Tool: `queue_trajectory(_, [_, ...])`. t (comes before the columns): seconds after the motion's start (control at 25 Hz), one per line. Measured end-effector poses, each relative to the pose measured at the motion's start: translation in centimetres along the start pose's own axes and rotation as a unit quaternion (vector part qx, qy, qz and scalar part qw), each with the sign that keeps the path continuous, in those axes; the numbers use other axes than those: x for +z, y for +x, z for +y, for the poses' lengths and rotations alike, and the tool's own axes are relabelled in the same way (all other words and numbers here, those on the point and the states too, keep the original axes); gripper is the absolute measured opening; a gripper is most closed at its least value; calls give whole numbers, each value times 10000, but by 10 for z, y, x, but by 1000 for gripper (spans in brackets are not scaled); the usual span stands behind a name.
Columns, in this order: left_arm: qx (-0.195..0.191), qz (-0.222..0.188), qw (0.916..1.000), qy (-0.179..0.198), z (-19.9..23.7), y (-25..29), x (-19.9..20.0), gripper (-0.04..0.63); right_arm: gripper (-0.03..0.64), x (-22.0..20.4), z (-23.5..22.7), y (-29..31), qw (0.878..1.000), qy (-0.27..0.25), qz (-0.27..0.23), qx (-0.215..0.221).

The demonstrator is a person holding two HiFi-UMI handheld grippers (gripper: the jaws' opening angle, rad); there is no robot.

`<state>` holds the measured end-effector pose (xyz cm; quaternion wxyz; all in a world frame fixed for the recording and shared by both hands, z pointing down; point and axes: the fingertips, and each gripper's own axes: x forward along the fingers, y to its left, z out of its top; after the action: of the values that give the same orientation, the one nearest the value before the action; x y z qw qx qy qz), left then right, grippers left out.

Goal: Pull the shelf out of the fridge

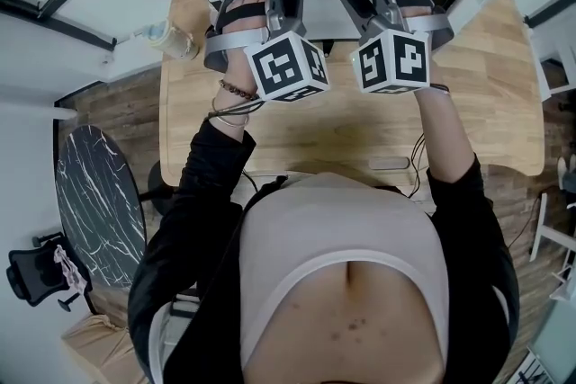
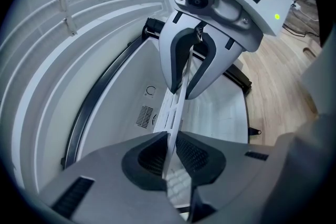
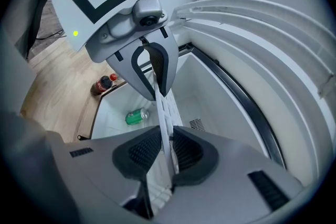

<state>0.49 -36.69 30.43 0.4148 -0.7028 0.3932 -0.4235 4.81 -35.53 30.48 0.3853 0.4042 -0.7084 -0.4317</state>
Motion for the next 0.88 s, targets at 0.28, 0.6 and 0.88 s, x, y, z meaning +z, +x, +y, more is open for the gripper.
queue_trajectory(0.28, [-25, 34, 10000, 60, -3, -4, 2, 53, 83, 2, 2, -8, 9999, 75, -91, 48])
queue_trajectory(0.6, [-6, 83, 9999, 71, -6, -9, 1, 52, 77, 5, 5, -13, 9999, 40, -110, 32])
queue_trajectory(0.88, [28, 35, 10000, 39, -7, -14, 1, 52, 77, 8, 7, -18, 10000, 13, -93, -10])
